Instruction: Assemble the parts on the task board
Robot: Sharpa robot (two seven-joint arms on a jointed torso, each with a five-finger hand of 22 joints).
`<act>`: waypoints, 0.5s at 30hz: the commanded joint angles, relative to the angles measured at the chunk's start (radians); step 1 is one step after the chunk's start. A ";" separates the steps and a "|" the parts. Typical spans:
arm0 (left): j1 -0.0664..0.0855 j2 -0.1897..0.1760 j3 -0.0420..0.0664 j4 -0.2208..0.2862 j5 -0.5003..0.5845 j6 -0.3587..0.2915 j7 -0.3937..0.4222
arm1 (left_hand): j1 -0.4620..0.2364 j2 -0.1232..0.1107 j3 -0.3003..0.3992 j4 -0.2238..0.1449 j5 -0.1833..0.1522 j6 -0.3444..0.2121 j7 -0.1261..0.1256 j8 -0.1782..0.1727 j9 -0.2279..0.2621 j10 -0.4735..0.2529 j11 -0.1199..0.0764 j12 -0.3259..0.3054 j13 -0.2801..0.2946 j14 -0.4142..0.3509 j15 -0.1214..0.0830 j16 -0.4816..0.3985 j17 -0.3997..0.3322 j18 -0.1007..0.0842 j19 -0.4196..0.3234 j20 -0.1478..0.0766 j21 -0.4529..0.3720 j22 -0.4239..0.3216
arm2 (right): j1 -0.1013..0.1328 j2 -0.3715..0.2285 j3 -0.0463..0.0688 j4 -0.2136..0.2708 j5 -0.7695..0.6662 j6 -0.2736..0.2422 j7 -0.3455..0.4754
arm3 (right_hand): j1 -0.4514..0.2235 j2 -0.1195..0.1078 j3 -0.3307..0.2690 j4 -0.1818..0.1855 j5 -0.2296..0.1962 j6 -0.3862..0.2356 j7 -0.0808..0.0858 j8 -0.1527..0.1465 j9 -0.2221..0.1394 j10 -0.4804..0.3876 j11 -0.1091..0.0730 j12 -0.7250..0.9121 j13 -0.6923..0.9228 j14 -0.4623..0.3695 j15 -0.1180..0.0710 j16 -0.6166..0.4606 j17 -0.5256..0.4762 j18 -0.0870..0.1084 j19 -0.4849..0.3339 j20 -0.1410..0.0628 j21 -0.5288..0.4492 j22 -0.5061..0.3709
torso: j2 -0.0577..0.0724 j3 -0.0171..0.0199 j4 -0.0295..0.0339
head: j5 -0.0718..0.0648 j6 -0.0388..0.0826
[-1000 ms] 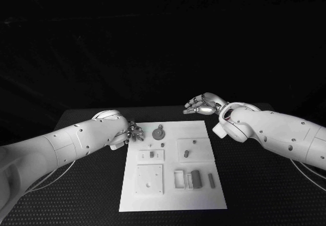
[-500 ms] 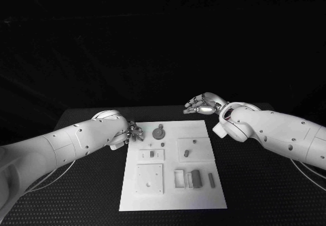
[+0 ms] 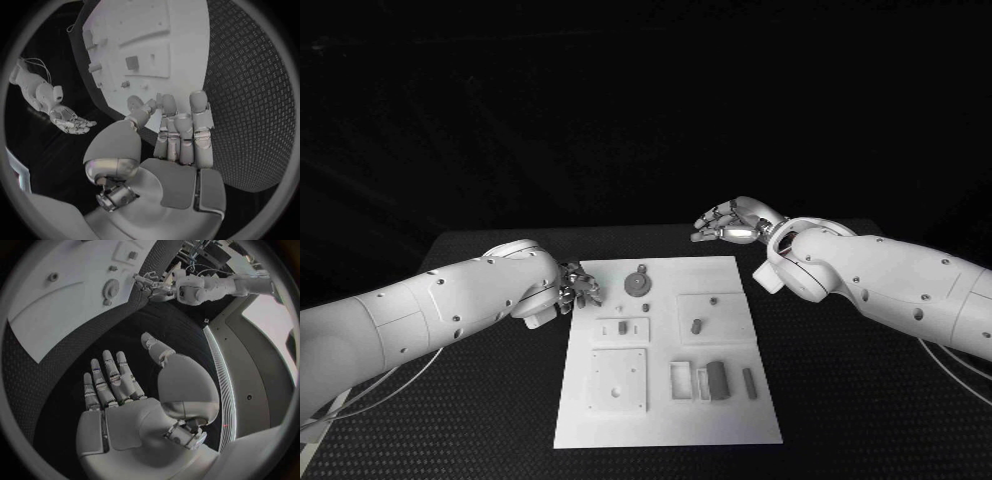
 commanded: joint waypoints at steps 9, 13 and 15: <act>0.000 -0.081 0.000 0.164 0.062 -0.098 -0.029 | 0.014 0.005 0.009 0.003 0.005 0.032 -0.006 0.050 0.032 0.030 -0.014 0.006 0.002 0.036 -0.027 0.015 0.005 0.026 0.032 -0.016 0.016 0.020 | -0.001 0.001 0.000 -0.007 0.002 0.012 0.006 | -0.008 -0.001 -0.001 0.007 0.002 -0.008 0.054 0.007 -0.001 0.002 0.001 -0.007 0.000 -0.009 -0.001 -0.004 -0.001 -0.015 -0.008 0.000 -0.003 0.000 | 0.001 0.0004 0.0006 | 0.007 -0.001; 0.000 -0.092 -0.002 0.192 0.049 -0.108 -0.034 | 0.011 0.002 0.011 0.005 0.005 0.039 -0.010 0.055 0.034 0.039 -0.017 0.009 0.004 0.045 -0.031 0.019 0.008 0.026 0.041 -0.019 0.021 0.021 | -0.001 0.001 0.000 -0.006 0.002 0.012 0.006 | -0.008 -0.002 -0.001 0.007 0.002 -0.008 0.054 0.007 -0.002 0.002 0.001 -0.007 0.000 -0.009 -0.001 -0.004 -0.001 -0.015 -0.008 0.000 -0.003 -0.001 | 0.001 0.0004 0.0004 | 0.008 0.000; -0.001 -0.095 -0.004 0.202 0.035 -0.110 -0.038 | 0.011 0.001 0.012 0.005 0.005 0.042 -0.012 0.057 0.034 0.043 -0.019 0.011 0.005 0.048 -0.033 0.021 0.009 0.025 0.045 -0.020 0.024 0.021 | -0.001 0.001 0.000 -0.006 0.002 0.012 0.006 | -0.008 -0.002 -0.001 0.007 0.002 -0.008 0.054 0.007 -0.002 0.002 0.001 -0.007 0.000 -0.009 -0.001 -0.004 -0.001 -0.015 -0.008 0.000 -0.003 -0.001 | 0.001 0.0000 -0.0002 | 0.009 0.000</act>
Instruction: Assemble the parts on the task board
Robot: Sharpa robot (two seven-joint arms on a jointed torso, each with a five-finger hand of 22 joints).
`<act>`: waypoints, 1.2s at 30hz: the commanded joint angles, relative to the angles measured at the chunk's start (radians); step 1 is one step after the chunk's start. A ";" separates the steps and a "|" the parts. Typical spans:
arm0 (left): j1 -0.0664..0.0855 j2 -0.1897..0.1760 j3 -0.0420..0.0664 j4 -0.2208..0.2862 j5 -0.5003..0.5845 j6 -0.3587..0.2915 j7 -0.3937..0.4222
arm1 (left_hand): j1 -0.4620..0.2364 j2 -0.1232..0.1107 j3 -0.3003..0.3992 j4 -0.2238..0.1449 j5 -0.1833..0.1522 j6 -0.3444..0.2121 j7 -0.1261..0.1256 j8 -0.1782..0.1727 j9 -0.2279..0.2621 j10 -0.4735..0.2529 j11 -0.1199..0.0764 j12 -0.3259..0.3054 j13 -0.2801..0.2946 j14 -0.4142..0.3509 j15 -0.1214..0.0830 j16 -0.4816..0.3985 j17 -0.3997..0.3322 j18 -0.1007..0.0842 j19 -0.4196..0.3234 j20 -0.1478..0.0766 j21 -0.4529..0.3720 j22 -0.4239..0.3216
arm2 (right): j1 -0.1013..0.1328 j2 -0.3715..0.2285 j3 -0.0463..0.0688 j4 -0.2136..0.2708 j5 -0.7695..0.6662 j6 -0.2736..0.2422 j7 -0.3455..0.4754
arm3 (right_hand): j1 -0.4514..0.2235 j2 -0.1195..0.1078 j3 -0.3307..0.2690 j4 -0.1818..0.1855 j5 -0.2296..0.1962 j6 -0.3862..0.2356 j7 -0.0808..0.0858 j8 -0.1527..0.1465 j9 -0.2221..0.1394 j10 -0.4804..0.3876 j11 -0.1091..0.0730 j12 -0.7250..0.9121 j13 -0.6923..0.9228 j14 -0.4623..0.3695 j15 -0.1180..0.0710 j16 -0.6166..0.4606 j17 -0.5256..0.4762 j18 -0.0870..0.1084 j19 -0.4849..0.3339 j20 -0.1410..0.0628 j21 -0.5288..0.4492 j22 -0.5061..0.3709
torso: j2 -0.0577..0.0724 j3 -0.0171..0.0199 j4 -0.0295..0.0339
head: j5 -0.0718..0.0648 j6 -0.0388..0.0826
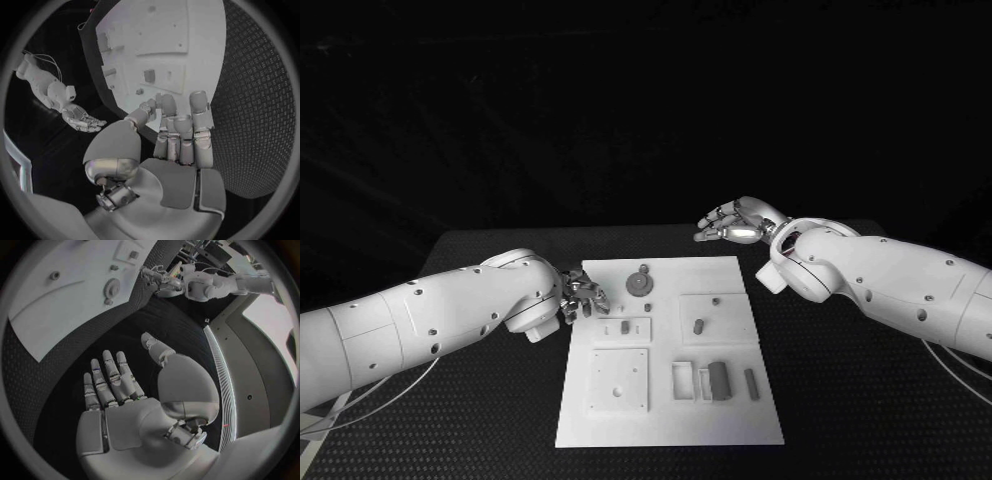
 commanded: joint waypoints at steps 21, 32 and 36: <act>-0.006 -0.012 -0.048 0.059 -0.069 -0.019 -0.044 | 0.006 -0.007 0.012 0.005 0.009 0.036 -0.003 0.070 0.043 0.048 -0.030 0.017 0.008 0.060 -0.041 0.015 0.008 0.017 0.052 -0.019 0.023 0.022 | 0.000 -0.003 0.000 0.003 0.001 0.013 0.006 | -0.008 -0.002 -0.001 0.008 0.002 -0.009 0.054 0.007 -0.002 0.002 0.001 -0.007 0.000 -0.010 -0.001 -0.004 -0.001 -0.015 -0.008 0.000 -0.002 0.001 | 0.001 -0.0011 -0.0003 | 0.003 -0.007; -0.012 -0.008 -0.048 0.056 -0.071 -0.017 -0.044 | 0.004 -0.006 0.012 0.007 0.009 0.037 -0.004 0.071 0.043 0.049 -0.030 0.018 0.008 0.061 -0.042 0.016 0.009 0.016 0.053 -0.017 0.025 0.022 | 0.000 -0.003 0.000 0.004 0.001 0.013 0.006 | -0.008 -0.003 -0.001 0.008 0.002 -0.009 0.054 0.007 -0.002 0.002 0.001 -0.007 0.000 -0.010 -0.001 -0.004 -0.001 -0.015 -0.008 0.000 -0.002 0.000 | 0.001 -0.0007 -0.0015 | 0.002 -0.007; -0.017 -0.003 -0.048 0.049 -0.084 -0.020 -0.043 | 0.004 -0.006 0.012 0.008 0.009 0.037 -0.004 0.071 0.043 0.049 -0.031 0.018 0.009 0.061 -0.042 0.016 0.009 0.015 0.053 -0.017 0.025 0.022 | 0.000 -0.003 0.000 0.005 0.001 0.013 0.006 | -0.008 -0.003 -0.001 0.008 0.002 -0.009 0.054 0.007 -0.003 0.002 0.001 -0.007 0.000 -0.010 -0.001 -0.004 -0.001 -0.015 -0.009 0.000 -0.003 -0.001 | 0.002 -0.0016 -0.0011 | 0.001 -0.007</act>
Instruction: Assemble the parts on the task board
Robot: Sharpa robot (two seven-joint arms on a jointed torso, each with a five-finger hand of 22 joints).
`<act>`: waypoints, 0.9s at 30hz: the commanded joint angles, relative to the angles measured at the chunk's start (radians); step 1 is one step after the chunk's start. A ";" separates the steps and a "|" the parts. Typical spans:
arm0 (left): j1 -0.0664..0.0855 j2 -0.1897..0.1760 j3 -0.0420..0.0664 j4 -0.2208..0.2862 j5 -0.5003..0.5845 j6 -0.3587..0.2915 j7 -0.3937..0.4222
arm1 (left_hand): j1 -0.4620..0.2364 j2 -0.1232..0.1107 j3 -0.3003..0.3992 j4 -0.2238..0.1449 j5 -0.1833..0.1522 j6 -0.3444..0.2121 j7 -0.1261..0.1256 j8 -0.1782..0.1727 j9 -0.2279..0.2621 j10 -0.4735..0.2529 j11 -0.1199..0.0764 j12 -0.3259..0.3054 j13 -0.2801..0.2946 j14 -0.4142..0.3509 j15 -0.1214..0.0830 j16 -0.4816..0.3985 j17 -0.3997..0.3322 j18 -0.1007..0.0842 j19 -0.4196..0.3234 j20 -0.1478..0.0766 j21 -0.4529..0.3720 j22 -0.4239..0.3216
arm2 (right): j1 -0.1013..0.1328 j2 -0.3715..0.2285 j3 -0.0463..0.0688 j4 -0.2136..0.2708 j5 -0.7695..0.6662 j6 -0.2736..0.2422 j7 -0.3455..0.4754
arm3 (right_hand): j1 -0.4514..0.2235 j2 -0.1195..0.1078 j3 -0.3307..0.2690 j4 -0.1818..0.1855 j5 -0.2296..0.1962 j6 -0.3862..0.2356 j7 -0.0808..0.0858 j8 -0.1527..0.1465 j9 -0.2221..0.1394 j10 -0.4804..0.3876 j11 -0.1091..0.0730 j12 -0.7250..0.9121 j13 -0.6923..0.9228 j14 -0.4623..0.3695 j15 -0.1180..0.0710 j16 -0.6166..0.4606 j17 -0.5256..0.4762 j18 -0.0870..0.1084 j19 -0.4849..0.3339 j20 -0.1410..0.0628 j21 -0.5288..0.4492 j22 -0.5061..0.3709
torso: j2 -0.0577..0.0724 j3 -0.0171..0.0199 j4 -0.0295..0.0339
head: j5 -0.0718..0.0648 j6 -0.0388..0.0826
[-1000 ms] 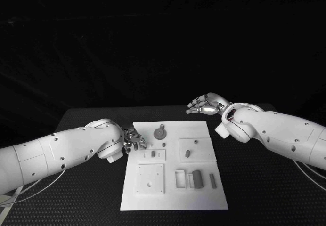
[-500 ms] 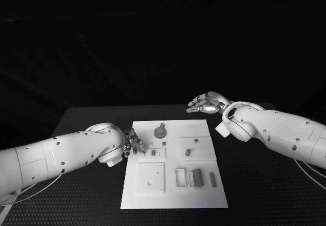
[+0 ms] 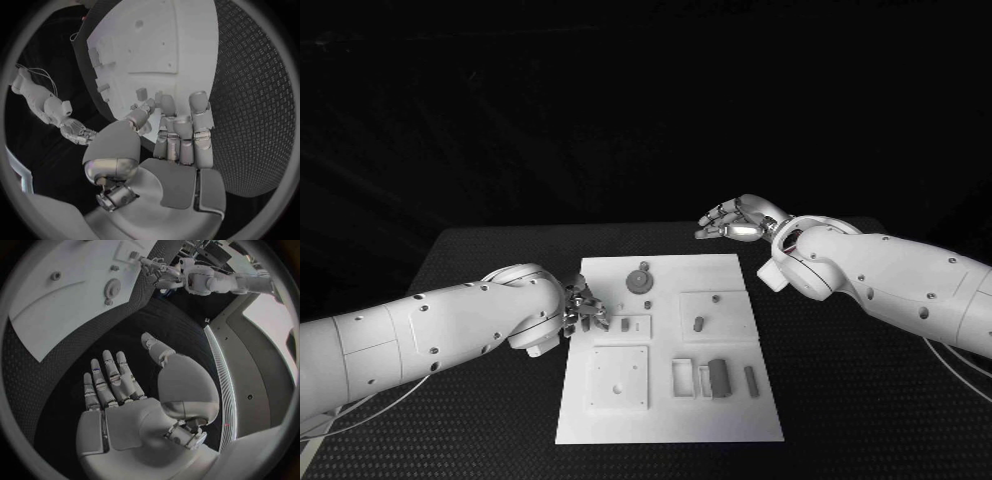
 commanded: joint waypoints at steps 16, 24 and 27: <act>-0.013 0.018 0.000 -0.016 -0.043 0.016 -0.001 | 0.010 0.004 0.006 -0.002 0.005 0.011 0.005 0.072 0.081 0.028 -0.021 0.007 0.001 0.037 -0.041 0.003 0.002 0.015 0.026 -0.017 0.007 0.023 | 0.000 0.000 0.000 0.004 -0.001 0.012 0.006 | -0.007 -0.003 0.002 0.006 0.002 -0.005 0.058 0.002 -0.001 0.002 0.001 -0.007 0.000 -0.007 0.002 -0.004 -0.001 -0.015 -0.009 0.000 -0.003 0.000 | 0.000 0.0000 0.0001 | -0.003 -0.003; -0.015 0.021 0.000 -0.019 -0.054 0.015 -0.002 | 0.010 0.004 0.006 -0.002 0.005 0.011 0.005 0.072 0.081 0.028 -0.021 0.007 0.002 0.037 -0.041 0.003 0.002 0.014 0.026 -0.017 0.007 0.023 | 0.000 -0.001 0.000 0.004 -0.001 0.012 0.006 | -0.007 -0.003 0.002 0.006 0.002 -0.005 0.058 0.002 -0.002 0.002 0.001 -0.007 0.000 -0.007 0.002 -0.004 -0.001 -0.015 -0.009 0.000 -0.003 -0.002 | 0.000 0.0005 -0.0007 | -0.003 -0.003; -0.015 0.022 0.000 -0.019 -0.063 0.025 -0.005 | 0.010 0.004 0.007 -0.002 0.005 0.011 0.005 0.072 0.081 0.028 -0.021 0.007 0.002 0.037 -0.041 0.003 0.002 0.014 0.026 -0.017 0.007 0.023 | 0.000 -0.001 0.000 0.005 -0.001 0.013 0.006 | -0.007 -0.003 0.002 0.006 0.002 -0.005 0.058 0.003 -0.002 0.002 0.001 -0.007 0.000 -0.007 0.002 -0.004 -0.001 -0.015 -0.009 0.000 -0.003 -0.001 | 0.000 0.0005 -0.0006 | -0.004 -0.003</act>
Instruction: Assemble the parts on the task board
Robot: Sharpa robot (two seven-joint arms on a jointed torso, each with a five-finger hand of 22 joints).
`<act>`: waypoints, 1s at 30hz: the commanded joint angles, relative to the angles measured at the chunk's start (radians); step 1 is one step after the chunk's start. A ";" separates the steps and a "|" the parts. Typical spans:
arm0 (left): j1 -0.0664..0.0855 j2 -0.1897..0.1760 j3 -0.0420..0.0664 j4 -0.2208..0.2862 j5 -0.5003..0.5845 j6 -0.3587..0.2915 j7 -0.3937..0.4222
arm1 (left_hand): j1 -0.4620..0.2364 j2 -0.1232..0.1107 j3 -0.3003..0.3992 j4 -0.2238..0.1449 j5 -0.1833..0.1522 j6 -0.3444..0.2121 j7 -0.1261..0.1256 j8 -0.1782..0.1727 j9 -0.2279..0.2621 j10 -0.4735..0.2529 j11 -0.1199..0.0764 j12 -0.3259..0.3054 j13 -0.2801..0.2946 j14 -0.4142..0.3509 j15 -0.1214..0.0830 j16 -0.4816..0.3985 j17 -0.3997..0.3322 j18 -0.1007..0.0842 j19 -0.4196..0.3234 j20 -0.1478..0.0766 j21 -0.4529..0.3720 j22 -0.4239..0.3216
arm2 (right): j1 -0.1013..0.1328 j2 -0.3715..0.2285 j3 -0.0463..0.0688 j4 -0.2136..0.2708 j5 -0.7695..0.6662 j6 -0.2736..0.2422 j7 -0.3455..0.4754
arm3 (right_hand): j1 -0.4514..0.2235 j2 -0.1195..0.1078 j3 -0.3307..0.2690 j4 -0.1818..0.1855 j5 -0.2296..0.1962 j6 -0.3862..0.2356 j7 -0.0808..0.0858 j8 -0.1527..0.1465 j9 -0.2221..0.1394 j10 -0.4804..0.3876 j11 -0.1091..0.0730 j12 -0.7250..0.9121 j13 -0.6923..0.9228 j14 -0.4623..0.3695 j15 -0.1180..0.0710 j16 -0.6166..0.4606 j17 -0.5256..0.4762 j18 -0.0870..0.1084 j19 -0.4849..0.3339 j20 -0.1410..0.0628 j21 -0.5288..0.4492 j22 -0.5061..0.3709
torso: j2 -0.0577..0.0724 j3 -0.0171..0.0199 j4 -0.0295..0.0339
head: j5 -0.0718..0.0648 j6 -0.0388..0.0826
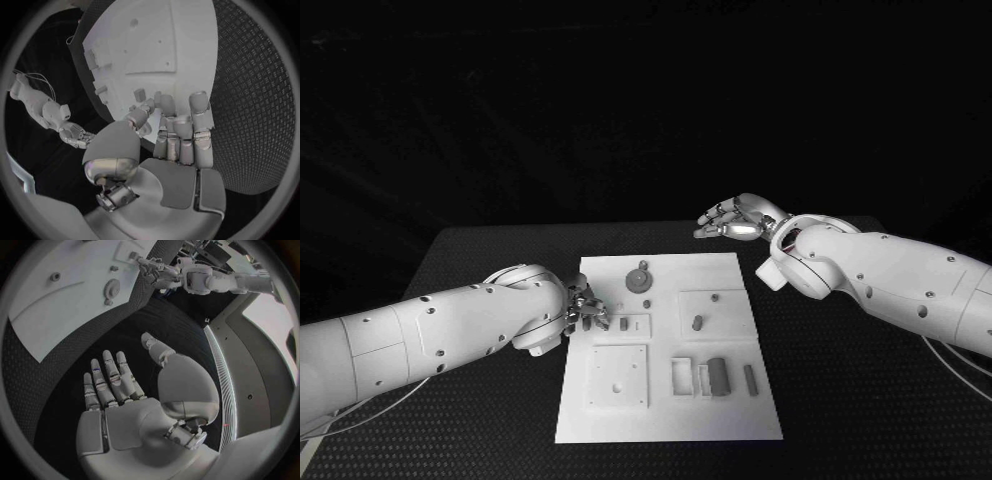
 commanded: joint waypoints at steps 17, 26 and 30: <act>-0.006 0.003 -0.003 0.000 -0.039 0.060 -0.023 | 0.009 0.006 0.006 -0.001 0.003 0.005 -0.001 0.068 0.079 0.022 -0.015 0.003 0.001 0.031 -0.037 0.003 0.002 0.013 0.020 -0.015 0.005 0.022 | -0.001 -0.002 0.000 0.002 -0.002 0.013 0.006 | -0.007 -0.003 0.002 0.007 0.002 -0.006 0.058 0.003 -0.002 0.002 0.001 -0.003 0.000 -0.007 0.002 -0.004 -0.001 -0.015 -0.009 0.000 -0.003 -0.001 | 0.000 -0.0002 0.0005 | -0.002 -0.003; -0.006 0.000 -0.003 0.000 -0.039 0.065 -0.028 | 0.008 0.006 0.006 -0.001 0.003 0.004 -0.001 0.068 0.079 0.022 -0.015 0.003 0.002 0.031 -0.037 0.003 0.002 0.013 0.020 -0.014 0.005 0.022 | -0.001 -0.002 0.000 0.002 -0.002 0.014 0.006 | -0.007 -0.003 0.002 0.007 0.002 -0.006 0.058 0.003 -0.002 0.002 0.001 -0.003 0.000 -0.007 0.002 -0.003 -0.001 -0.015 -0.009 0.000 -0.003 -0.002 | 0.000 0.0000 0.0002 | -0.002 -0.004; -0.006 0.000 -0.003 0.000 -0.041 0.067 -0.030 | 0.005 0.004 0.004 0.001 0.003 0.005 -0.001 0.069 0.080 0.021 -0.015 0.004 0.002 0.031 -0.037 0.003 0.002 0.012 0.020 -0.014 0.006 0.022 | -0.001 -0.002 0.000 0.002 -0.002 0.013 0.006 | -0.007 -0.003 0.002 0.007 0.002 -0.006 0.058 0.003 -0.002 0.002 0.001 -0.003 0.000 -0.007 0.002 -0.003 -0.001 -0.015 -0.009 0.000 -0.003 0.000 | 0.000 -0.0001 0.0001 | -0.001 -0.004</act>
